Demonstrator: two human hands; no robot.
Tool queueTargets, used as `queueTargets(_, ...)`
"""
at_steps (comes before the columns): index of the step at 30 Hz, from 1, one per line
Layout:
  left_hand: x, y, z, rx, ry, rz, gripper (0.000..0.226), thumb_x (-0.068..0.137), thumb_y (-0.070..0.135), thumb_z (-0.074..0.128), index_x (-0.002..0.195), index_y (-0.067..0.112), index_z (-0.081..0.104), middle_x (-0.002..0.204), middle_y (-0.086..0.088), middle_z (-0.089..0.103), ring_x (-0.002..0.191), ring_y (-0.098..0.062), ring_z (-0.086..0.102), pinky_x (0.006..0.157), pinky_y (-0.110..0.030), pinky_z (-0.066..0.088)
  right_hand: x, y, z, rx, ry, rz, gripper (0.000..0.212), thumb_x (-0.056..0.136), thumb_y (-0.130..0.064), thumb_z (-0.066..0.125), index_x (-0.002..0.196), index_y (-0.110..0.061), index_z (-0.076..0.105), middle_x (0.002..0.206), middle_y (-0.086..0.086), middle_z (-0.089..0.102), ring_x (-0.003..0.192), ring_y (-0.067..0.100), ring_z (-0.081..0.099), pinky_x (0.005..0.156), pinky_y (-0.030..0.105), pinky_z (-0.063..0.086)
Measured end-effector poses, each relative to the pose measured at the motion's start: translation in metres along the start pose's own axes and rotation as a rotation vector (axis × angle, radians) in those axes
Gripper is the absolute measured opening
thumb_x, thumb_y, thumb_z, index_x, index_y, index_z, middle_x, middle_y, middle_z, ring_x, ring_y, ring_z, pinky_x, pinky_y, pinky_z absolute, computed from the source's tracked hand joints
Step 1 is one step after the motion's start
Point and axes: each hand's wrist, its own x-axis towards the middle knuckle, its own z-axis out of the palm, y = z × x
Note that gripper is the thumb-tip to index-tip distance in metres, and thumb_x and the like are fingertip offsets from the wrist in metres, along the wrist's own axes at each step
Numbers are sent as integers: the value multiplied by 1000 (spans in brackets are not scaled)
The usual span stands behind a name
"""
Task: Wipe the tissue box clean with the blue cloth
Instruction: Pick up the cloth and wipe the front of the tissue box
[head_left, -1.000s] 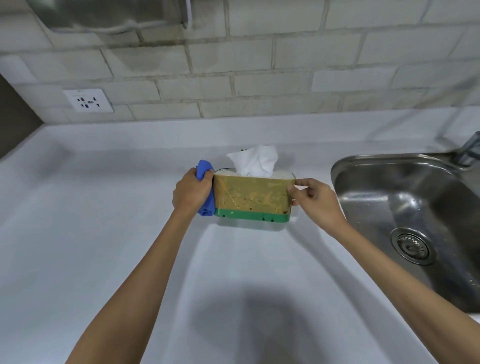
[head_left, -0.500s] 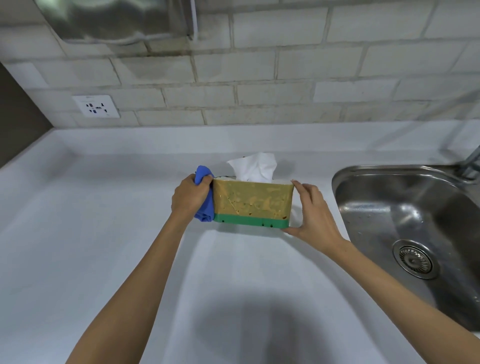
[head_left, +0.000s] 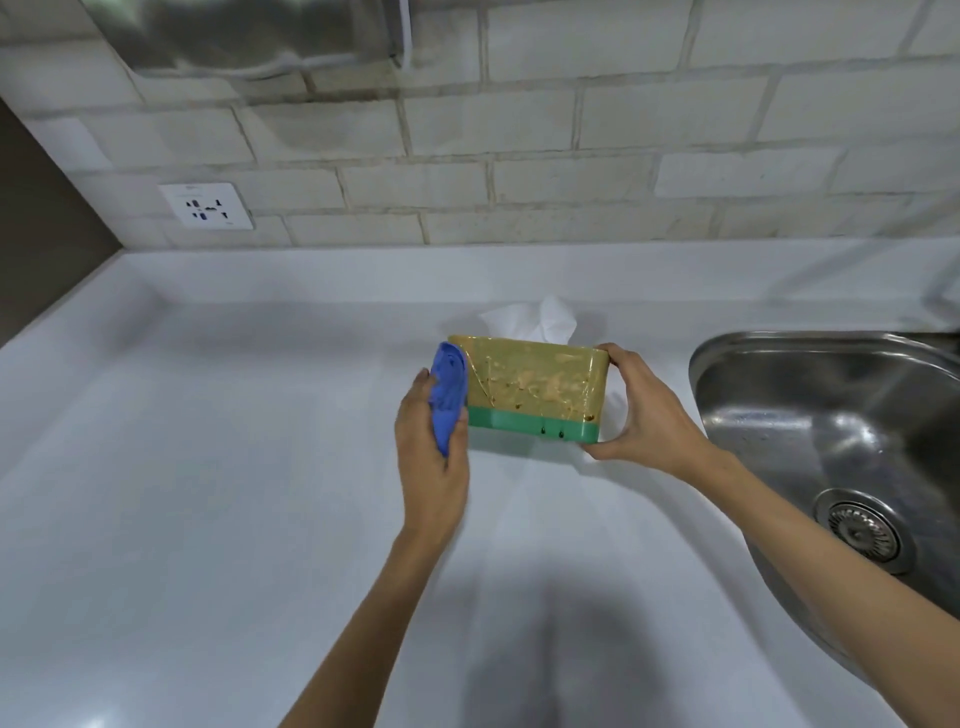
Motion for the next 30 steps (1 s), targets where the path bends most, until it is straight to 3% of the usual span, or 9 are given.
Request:
queueTargets(2, -2, -5, 9, 73, -53, 11, 54, 89, 28, 51, 140, 17, 37, 149, -1, 33, 139, -12, 30, 110, -20, 28, 2, 0, -1, 5, -8, 5, 94, 50, -35, 82, 131, -23, 34, 128, -8, 46, 114, 10, 47, 87, 23, 38)
queueTargets(6, 10, -15, 10, 193, -50, 25, 67, 84, 58, 45, 140, 21, 40, 152, -4, 31, 135, 16, 11, 106, -4, 19, 4, 0, -3, 14, -24, 1, 92, 51, -34, 82, 130, -22, 36, 125, -7, 48, 109, 10, 50, 88, 25, 42)
queueTargets(9, 20, -14, 10, 180, -55, 20, 67, 85, 60, 40, 140, 21, 37, 147, -5, 40, 139, -10, 29, 111, -30, 32, 6, 1, -4, 19, -30, 12, 92, 51, -34, 82, 130, -22, 37, 123, -7, 49, 108, 12, 51, 88, 27, 44)
queueTargets(11, 25, -11, 10, 162, -56, 7, 64, 86, 60, 38, 136, 19, 38, 135, -2, 50, 123, -17, 49, 100, -37, 45, 7, 1, -4, 29, -31, 14, 92, 51, -34, 82, 130, -21, 37, 123, -7, 50, 108, 12, 51, 90, 28, 45)
queueTargets(16, 44, -8, 12, 119, 9, -91, 68, 84, 65, 26, 130, 19, 43, 118, 8, 55, 94, 5, 53, 75, -1, 37, 6, 0, -4, 65, -24, 24, 89, 51, -31, 84, 127, -21, 39, 121, -7, 50, 110, 12, 51, 93, 30, 45)
queueTargets(19, 57, -4, 16, 113, 14, -161, 54, 93, 54, 27, 128, 18, 45, 119, 5, 57, 104, -11, 55, 86, -19, 44, 6, -1, -4, 71, -27, 31, 90, 52, -29, 85, 128, -19, 39, 123, -5, 50, 113, 13, 51, 95, 33, 45)
queueTargets(22, 63, -1, 22, 316, -35, -97, 55, 97, 46, 31, 143, 16, 36, 135, -8, 52, 118, -26, 52, 95, -40, 45, 6, -1, -4, 66, -31, 41, 91, 52, -28, 85, 130, -18, 38, 124, -3, 49, 115, 14, 50, 97, 36, 45)
queueTargets(26, 51, 0, 22, 601, -89, 84, 58, 92, 42, 34, 145, 19, 36, 141, -14, 46, 117, -34, 49, 91, -45, 44, 7, -2, -5, 56, -33, 46, 91, 52, -30, 85, 129, -19, 38, 123, -3, 49, 115, 15, 51, 97, 37, 46)
queueTargets(30, 33, -12, 8, 661, -121, 160, 61, 91, 43, 34, 142, 12, 41, 139, -17, 49, 110, -37, 54, 88, -45, 47, 8, -1, -6, 67, -35, 42, 88, 52, -30, 85, 127, -21, 39, 119, -4, 50, 112, 14, 52, 95, 39, 47)
